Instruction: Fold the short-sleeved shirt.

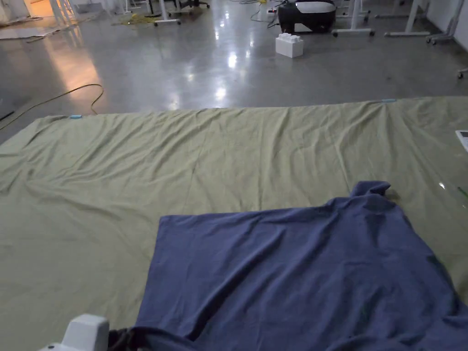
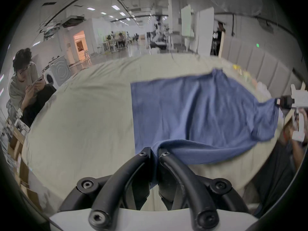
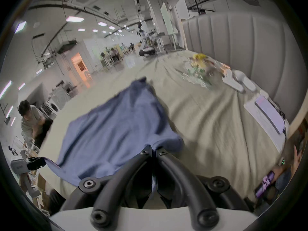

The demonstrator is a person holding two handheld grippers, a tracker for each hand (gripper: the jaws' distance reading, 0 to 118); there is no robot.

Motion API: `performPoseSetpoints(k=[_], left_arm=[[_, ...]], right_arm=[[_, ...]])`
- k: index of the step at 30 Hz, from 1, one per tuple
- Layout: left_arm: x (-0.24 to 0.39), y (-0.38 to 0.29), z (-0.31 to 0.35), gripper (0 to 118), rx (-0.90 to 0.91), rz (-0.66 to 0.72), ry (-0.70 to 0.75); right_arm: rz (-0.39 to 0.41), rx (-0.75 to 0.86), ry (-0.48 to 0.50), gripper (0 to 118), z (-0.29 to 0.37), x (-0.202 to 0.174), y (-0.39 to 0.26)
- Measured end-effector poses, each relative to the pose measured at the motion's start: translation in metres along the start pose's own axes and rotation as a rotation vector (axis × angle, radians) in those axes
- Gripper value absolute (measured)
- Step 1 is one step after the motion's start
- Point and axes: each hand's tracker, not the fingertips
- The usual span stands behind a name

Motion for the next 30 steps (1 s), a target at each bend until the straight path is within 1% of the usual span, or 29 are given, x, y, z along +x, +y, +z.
performPoseSetpoints(k=[2, 4, 5, 8, 12, 13, 14, 15, 16, 17, 18, 19, 20, 21, 22, 23, 26, 27, 28, 29, 30], left_arm=[[-0.012, 0.028, -0.012, 8, 0.048, 0.046, -0.008], [-0.021, 0.055, -0.031, 8, 0.031, 0.056, 0.002], [-0.028, 0.068, -0.042, 8, 0.03, 0.037, 0.023], [-0.047, 0.085, -0.086, 8, -0.055, 0.07, 0.035], [-0.057, 0.087, -0.139, 10, -0.124, 0.19, 0.01], [-0.057, 0.085, -0.149, 14, -0.118, 0.218, 0.003], [-0.057, 0.081, -0.161, 19, -0.117, 0.221, -0.009], [-0.057, 0.078, -0.17, 19, -0.141, 0.234, 0.008], [-0.058, 0.074, -0.177, 39, -0.165, 0.249, 0.054], [-0.061, 0.069, -0.178, 72, -0.176, 0.269, 0.073], [-0.063, 0.066, -0.176, 90, -0.161, 0.277, 0.07], [-0.064, 0.064, -0.169, 96, -0.127, 0.292, 0.065], [-0.066, 0.064, -0.162, 96, -0.097, 0.299, 0.059], [-0.067, 0.066, -0.148, 96, -0.044, 0.299, 0.052], [-0.066, 0.069, -0.13, 96, 0.011, 0.284, 0.036], [-0.064, 0.074, -0.112, 96, 0.056, 0.266, 0.019], [-0.039, 0.094, -0.033, 96, 0.251, 0.159, 0.045], [-0.03, 0.099, -0.005, 96, 0.305, 0.124, 0.056], [-0.025, 0.102, 0.02, 96, 0.376, 0.093, 0.072], [-0.016, 0.104, 0.047, 96, 0.45, 0.072, 0.089], [-0.005, 0.103, 0.075, 96, 0.489, 0.046, 0.096]], right_arm=[[-0.032, 0.017, 0.043, 4, -0.019, -0.002, 0.027], [-0.035, 0.009, 0.024, 4, -0.041, -0.012, 0.054], [-0.035, 0.007, 0.023, 4, -0.055, -0.013, 0.066], [-0.033, -0.024, -0.001, 4, -0.1, -0.015, 0.093], [-0.027, -0.113, -0.01, 4, -0.167, -0.022, 0.109], [-0.024, -0.128, -0.044, 4, -0.115, -0.015, 0.093], [-0.013, -0.143, -0.054, 4, -0.115, -0.014, 0.092], [-0.061, -0.198, -0.209, 4, -0.173, -0.001, 0.093], [-0.04, -0.222, -0.233, 10, -0.174, -0.002, 0.092], [-0.005, -0.241, -0.255, 40, -0.167, -0.004, 0.092], [0.014, -0.254, -0.254, 69, -0.159, -0.006, 0.093], [0.062, -0.195, -0.135, 84, -0.228, -0.004, 0.081], [0.067, -0.187, -0.135, 80, -0.236, -0.003, 0.077], [0.079, -0.126, -0.119, 77, -0.227, -0.006, 0.08], [0.073, -0.087, -0.108, 77, -0.217, -0.01, 0.081], [0.007, -0.123, -0.156, 77, -0.181, -0.003, 0.08], [-0.001, 0.003, -0.044, 77, -0.127, -0.02, 0.096], [0.066, 0.103, 0.0, 77, -0.081, -0.047, 0.096], [0.088, 0.151, 0.012, 78, -0.054, -0.064, 0.096], [0.126, 0.206, 0.013, 78, -0.029, -0.083, 0.095], [0.159, 0.278, 0.015, 78, -0.003, -0.102, 0.093]])
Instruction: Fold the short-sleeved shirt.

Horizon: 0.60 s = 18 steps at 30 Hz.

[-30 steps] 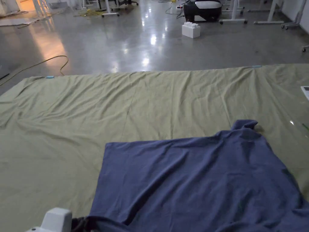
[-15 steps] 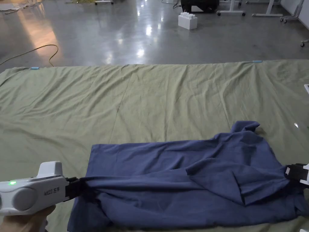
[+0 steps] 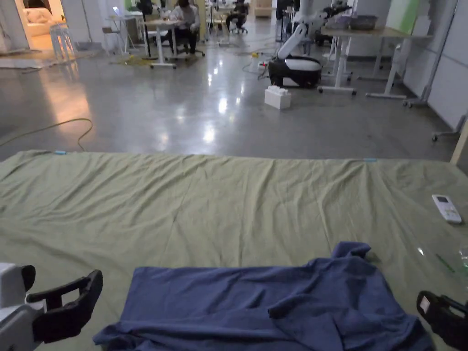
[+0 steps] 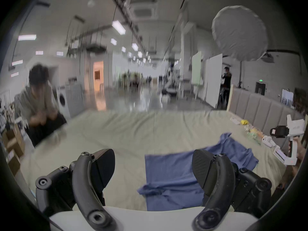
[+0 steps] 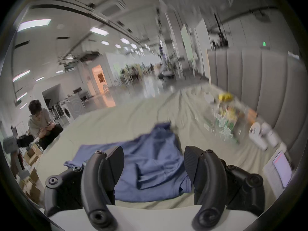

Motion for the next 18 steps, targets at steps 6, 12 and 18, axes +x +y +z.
performPoseSetpoints(k=[6, 12, 18], left_arm=[[0.037, 0.022, 0.104, 96, 0.179, -0.102, 0.057], [0.055, 0.016, 0.17, 78, 0.312, 0.005, 0.035], [0.071, 0.006, 0.202, 17, 0.225, -0.041, 0.054]], right_arm=[[0.062, 0.183, 0.043, 79, 0.116, -0.004, -0.002], [0.105, 0.327, 0.068, 51, 0.177, -0.038, -0.008], [0.125, 0.356, 0.059, 10, 0.204, -0.049, -0.017]])
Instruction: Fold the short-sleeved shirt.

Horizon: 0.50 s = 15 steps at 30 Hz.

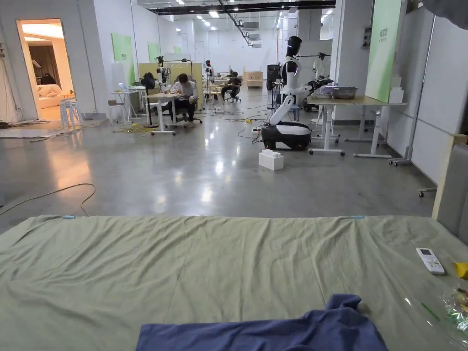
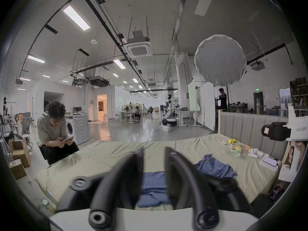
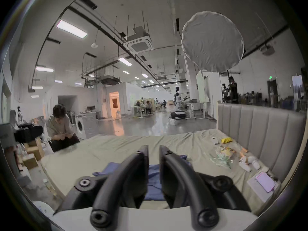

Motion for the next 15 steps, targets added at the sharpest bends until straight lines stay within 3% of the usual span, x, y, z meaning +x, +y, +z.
performPoseSetpoints(k=[1, 3, 6, 8, 10, 11, 13, 15], left_arm=[[0.001, 0.0, 0.003, 7, 0.01, 0.007, -0.004], [-0.001, 0.001, 0.007, 1, 0.002, 0.026, -0.05], [0.004, 0.006, 0.01, 0, 0.039, 0.007, -0.049], [0.004, 0.009, 0.008, 0, 0.03, 0.009, -0.053], [0.004, 0.009, 0.007, 0, 0.034, 0.022, -0.065], [0.005, 0.009, 0.006, 0, 0.032, 0.024, -0.065], [0.005, 0.009, 0.005, 0, 0.027, 0.022, -0.066], [0.006, 0.007, 0.003, 0, 0.017, 0.019, -0.071]], right_arm=[[0.029, -0.015, -0.014, 4, 0.001, -0.001, 0.0], [0.056, -0.001, -0.014, 0, 0.006, -0.006, -0.003], [-0.028, -0.065, -0.014, 0, 0.005, -0.002, -0.011], [0.031, -0.008, -0.015, 0, 0.007, -0.005, -0.007], [-0.047, -0.061, -0.027, 0, 0.006, -0.003, -0.011], [-0.003, -0.009, -0.005, 0, 0.007, -0.005, -0.007], [-0.039, -0.053, -0.012, 0, 0.006, -0.004, -0.01], [-0.007, -0.031, -0.006, 0, 0.006, -0.005, -0.007]])
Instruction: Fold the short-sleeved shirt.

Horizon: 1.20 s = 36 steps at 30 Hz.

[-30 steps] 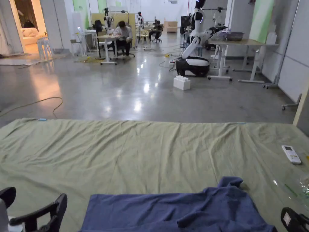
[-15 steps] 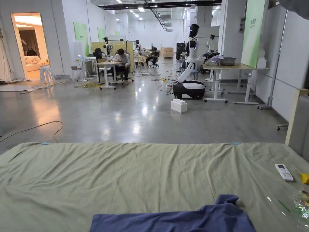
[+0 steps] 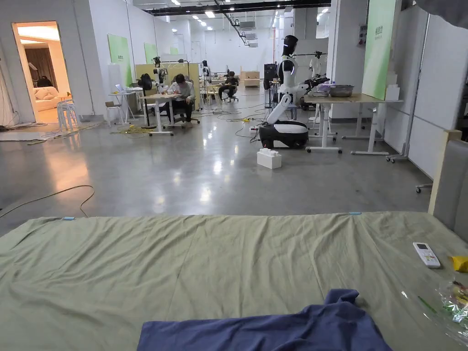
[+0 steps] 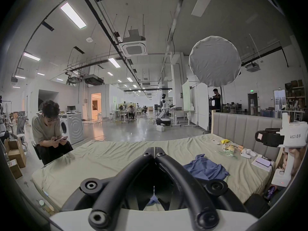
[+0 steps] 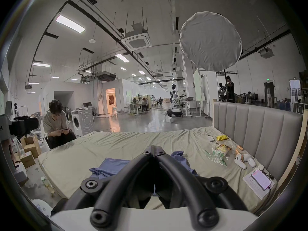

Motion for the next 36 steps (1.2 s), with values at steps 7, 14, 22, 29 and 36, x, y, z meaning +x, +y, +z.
performPoseSetpoints(k=[7, 14, 22, 29, 36], left_arm=[[-0.002, -0.005, -0.008, 0, -0.044, 0.04, -0.017], [-0.015, -0.034, -0.044, 22, -0.218, 0.074, 0.002], [-0.056, -0.156, -0.166, 82, -0.532, 0.317, -0.07], [-0.076, -0.254, -0.26, 65, -0.761, 0.338, 0.069], [-0.068, -0.284, -0.287, 8, -0.843, 0.3, 0.119]], right_arm=[[-0.008, -0.012, 0.003, 0, -0.005, -0.001, -0.001], [-0.037, -0.075, 0.006, 0, -0.014, 0.004, -0.02], [-0.062, -0.22, -0.011, 0, -0.03, 0.012, -0.053], [-0.074, -0.308, -0.029, 0, -0.038, 0.02, -0.068], [-0.088, -0.372, -0.049, 0, -0.046, 0.027, -0.083]])
